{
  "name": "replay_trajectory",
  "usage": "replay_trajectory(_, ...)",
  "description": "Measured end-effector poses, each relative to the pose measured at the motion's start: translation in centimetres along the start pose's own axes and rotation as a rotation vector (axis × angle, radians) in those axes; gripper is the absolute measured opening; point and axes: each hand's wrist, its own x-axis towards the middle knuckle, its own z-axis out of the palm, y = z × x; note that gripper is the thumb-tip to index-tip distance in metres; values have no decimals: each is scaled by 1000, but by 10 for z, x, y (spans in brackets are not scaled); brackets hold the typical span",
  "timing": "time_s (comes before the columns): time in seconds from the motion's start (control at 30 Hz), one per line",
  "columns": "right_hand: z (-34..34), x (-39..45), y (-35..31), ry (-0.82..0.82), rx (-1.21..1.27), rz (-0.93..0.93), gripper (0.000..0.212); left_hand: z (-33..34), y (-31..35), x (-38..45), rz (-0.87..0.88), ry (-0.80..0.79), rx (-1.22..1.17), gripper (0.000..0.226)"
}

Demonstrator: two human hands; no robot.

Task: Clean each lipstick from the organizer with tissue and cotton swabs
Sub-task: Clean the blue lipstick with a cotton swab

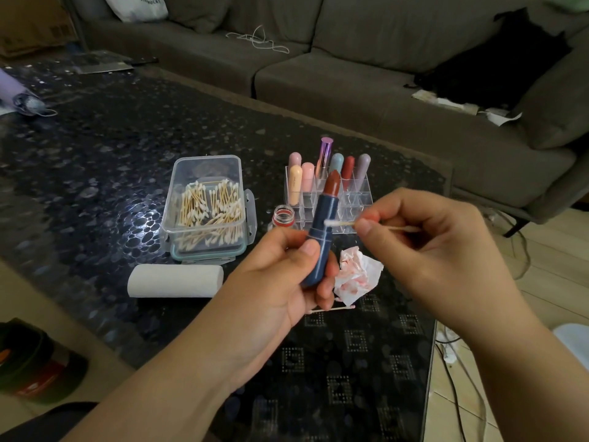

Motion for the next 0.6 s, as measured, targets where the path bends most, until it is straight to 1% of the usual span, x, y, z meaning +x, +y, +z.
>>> replay_trajectory(0.07,1,0,0,-19,1,-6,12,1,0,0,7,-2,22,12)
replay_trajectory(0.17,1,2,1,70,-5,2,9,1,1,-1,6,-4,37,15)
replay_trajectory(0.2,1,2,1,75,-9,4,8,2,1,-1,6,-3,42,16)
replay_trajectory(0.3,0,0,0,-10,-10,3,9,4,2,-2,7,8,55,16)
replay_trajectory(0.33,1,0,0,-18,-14,0,10,5,3,-2,6,11,62,16)
replay_trajectory(0.47,1,2,0,63,-11,16,10,7,5,-2,18,13,100,22)
replay_trajectory(0.6,1,0,0,-25,-9,0,11,7,4,-1,26,26,122,27)
